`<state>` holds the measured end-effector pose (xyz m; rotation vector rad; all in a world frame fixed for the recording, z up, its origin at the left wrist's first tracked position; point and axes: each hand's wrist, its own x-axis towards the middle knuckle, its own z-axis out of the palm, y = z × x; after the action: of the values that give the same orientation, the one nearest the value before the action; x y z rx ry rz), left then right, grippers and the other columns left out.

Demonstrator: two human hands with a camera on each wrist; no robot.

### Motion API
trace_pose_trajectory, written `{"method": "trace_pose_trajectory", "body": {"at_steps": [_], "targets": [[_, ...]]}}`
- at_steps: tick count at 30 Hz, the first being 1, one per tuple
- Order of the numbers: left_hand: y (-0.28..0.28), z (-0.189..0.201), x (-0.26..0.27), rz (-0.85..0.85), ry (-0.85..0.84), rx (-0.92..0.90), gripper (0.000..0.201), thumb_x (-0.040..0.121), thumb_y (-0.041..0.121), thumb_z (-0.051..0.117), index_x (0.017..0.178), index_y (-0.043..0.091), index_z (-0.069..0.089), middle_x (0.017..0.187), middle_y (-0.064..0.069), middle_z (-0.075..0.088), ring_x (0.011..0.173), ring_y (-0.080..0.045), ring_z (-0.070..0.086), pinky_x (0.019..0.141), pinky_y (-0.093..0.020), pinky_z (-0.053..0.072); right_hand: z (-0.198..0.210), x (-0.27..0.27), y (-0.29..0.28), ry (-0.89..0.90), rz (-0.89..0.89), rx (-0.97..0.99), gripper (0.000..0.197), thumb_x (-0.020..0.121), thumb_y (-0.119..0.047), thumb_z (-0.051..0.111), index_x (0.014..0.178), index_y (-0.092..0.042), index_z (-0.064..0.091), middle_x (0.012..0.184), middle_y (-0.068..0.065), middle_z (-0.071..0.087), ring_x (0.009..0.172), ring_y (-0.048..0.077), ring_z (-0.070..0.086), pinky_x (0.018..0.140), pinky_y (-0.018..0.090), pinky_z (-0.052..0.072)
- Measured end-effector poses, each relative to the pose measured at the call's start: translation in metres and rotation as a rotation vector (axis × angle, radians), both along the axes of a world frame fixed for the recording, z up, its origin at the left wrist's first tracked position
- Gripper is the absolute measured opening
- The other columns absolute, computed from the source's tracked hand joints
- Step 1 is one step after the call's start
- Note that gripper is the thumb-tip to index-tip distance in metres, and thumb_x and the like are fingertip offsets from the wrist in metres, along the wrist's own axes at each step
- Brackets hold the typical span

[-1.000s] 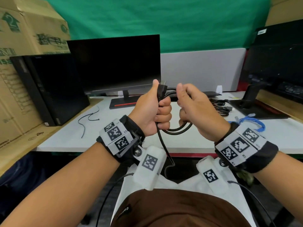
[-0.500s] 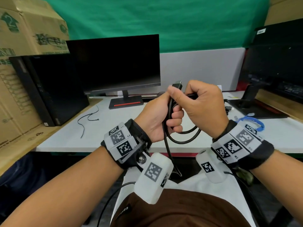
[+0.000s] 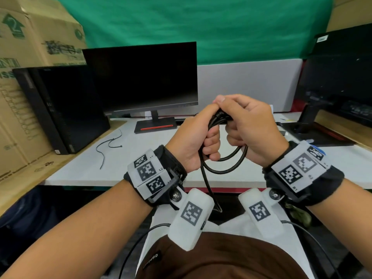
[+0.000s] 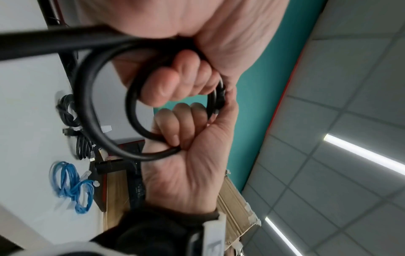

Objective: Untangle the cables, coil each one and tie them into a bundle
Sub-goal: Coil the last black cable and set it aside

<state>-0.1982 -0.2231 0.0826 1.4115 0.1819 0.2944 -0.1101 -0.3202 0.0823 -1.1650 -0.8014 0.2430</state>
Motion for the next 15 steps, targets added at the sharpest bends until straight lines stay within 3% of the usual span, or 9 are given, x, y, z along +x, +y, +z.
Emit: {"method": "trace_pose_trajectory", "body": {"at_steps": [3, 5, 8, 11, 15], "targets": [[-0.002, -0.004, -0.001, -0.049, -0.103, -0.005, 0.053, 0.096, 0.055, 0.052, 0.059, 0.02, 0.041, 0.047, 0.004, 0.02, 0.036, -0.014, 0.025, 0.051, -0.029, 0.049, 0.003, 0.004, -0.002, 0.167, -0.011, 0.032, 0.032, 0.094, -0.026, 0.065, 0.065, -0.019, 0.054, 0.047, -0.005, 0.028, 0.037, 0.01, 0.017, 0.038, 0.018, 0.017], [-0.002, -0.005, -0.001, -0.026, -0.127, -0.008, 0.05, 0.097, 0.053, 0.053, 0.062, 0.021, 0.039, 0.049, 0.006, 0.018, 0.037, -0.013, 0.019, 0.045, -0.025, 0.04, 0.002, 0.005, -0.001, 0.202, 0.015, 0.023, 0.031, 0.095, -0.029, 0.064, 0.07, -0.018, 0.05, 0.048, -0.005, 0.026, 0.039, 0.01, 0.018, 0.038, 0.02, 0.021], [0.001, -0.003, 0.0, 0.084, -0.143, -0.063, 0.051, 0.098, 0.05, 0.055, 0.059, 0.023, 0.035, 0.047, 0.007, 0.017, 0.035, -0.01, 0.016, 0.041, -0.021, 0.017, -0.003, 0.001, 0.0, 0.207, 0.149, 0.024, 0.035, 0.09, -0.046, 0.065, 0.093, -0.012, 0.054, 0.055, -0.003, 0.035, 0.045, 0.012, 0.033, 0.046, 0.026, 0.042], [0.01, 0.0, 0.002, 0.205, -0.217, -0.154, 0.051, 0.099, 0.049, 0.052, 0.06, 0.022, 0.034, 0.046, 0.006, 0.018, 0.035, -0.01, 0.018, 0.037, -0.02, 0.019, -0.014, -0.009, 0.006, 0.308, 0.216, 0.098, 0.041, 0.095, -0.046, 0.055, 0.102, -0.006, 0.055, 0.063, 0.001, 0.046, 0.055, 0.015, 0.048, 0.06, 0.028, 0.051], [0.01, -0.001, 0.003, 0.211, -0.227, -0.148, 0.053, 0.099, 0.052, 0.051, 0.06, 0.019, 0.035, 0.048, 0.004, 0.02, 0.038, -0.012, 0.021, 0.045, -0.029, 0.03, -0.016, -0.015, 0.01, 0.426, 0.16, 0.162, 0.035, 0.106, -0.035, 0.041, 0.103, -0.004, 0.058, 0.055, -0.002, 0.025, 0.046, 0.011, 0.026, 0.051, 0.029, 0.04]]}}
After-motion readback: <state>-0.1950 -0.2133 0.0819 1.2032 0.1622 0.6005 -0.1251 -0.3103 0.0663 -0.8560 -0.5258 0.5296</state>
